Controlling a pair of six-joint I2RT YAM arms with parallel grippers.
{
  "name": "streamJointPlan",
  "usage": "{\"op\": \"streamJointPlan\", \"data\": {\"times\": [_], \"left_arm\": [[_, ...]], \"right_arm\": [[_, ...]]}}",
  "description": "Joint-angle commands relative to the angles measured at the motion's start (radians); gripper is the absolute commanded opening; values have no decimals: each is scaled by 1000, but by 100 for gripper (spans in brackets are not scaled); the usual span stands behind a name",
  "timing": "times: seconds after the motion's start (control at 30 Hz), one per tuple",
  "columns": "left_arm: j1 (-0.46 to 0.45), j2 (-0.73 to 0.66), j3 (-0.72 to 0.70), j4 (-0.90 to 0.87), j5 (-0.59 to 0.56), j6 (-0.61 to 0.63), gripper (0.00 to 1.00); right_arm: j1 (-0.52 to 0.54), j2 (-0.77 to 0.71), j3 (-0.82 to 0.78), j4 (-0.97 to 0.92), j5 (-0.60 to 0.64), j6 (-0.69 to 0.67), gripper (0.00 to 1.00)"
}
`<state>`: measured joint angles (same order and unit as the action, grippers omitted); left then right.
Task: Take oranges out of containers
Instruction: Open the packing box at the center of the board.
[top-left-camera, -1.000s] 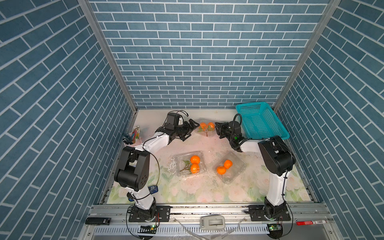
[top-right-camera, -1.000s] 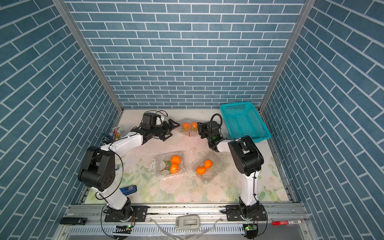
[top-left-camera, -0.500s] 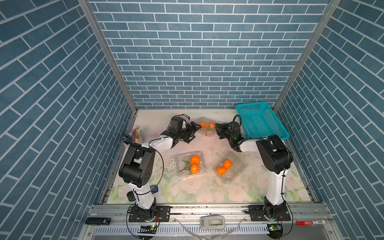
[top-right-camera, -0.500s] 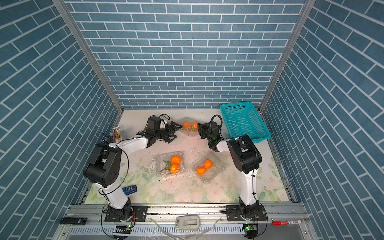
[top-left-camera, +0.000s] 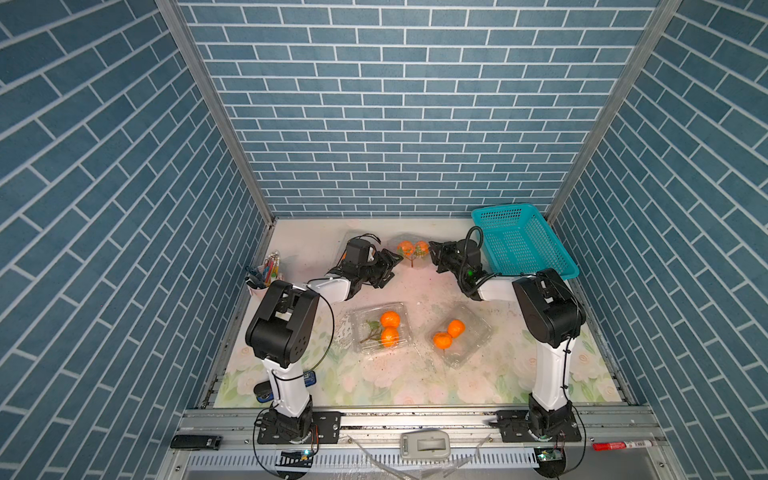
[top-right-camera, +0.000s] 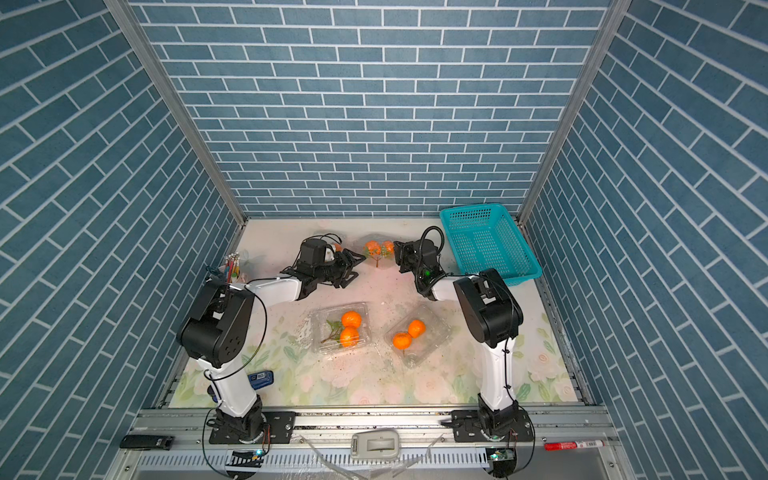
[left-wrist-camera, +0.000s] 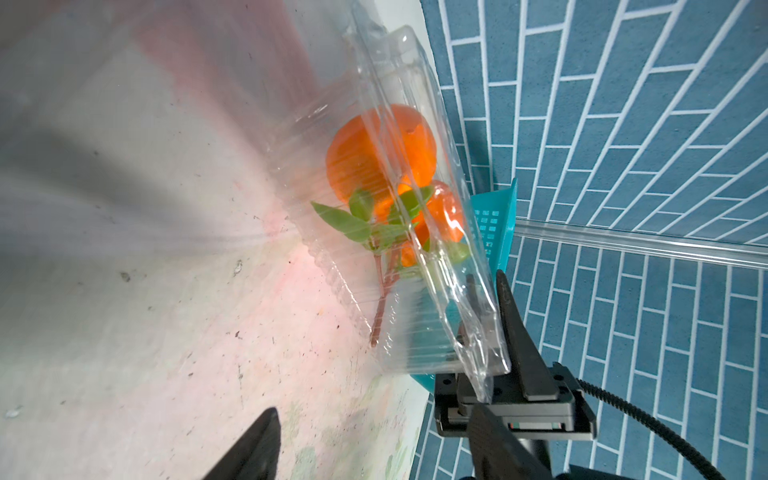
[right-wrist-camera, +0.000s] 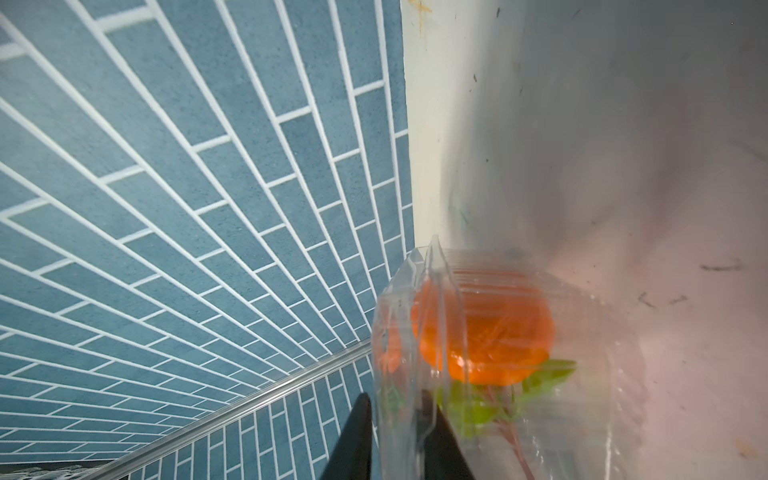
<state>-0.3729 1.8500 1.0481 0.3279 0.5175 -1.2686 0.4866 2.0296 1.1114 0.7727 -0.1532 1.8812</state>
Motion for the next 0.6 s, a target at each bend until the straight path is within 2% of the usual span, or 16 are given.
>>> {"op": "streamJointPlan", "data": {"times": [0.0,0.57], "left_arm": [[-5,27,-8,37,-20,-17,73],[-7,56,-20,111,-70,-74,74]], "right_arm": [[7,7,24,-1,1,38,22],[35,-2,-17,-1,-14,32,19]]}}
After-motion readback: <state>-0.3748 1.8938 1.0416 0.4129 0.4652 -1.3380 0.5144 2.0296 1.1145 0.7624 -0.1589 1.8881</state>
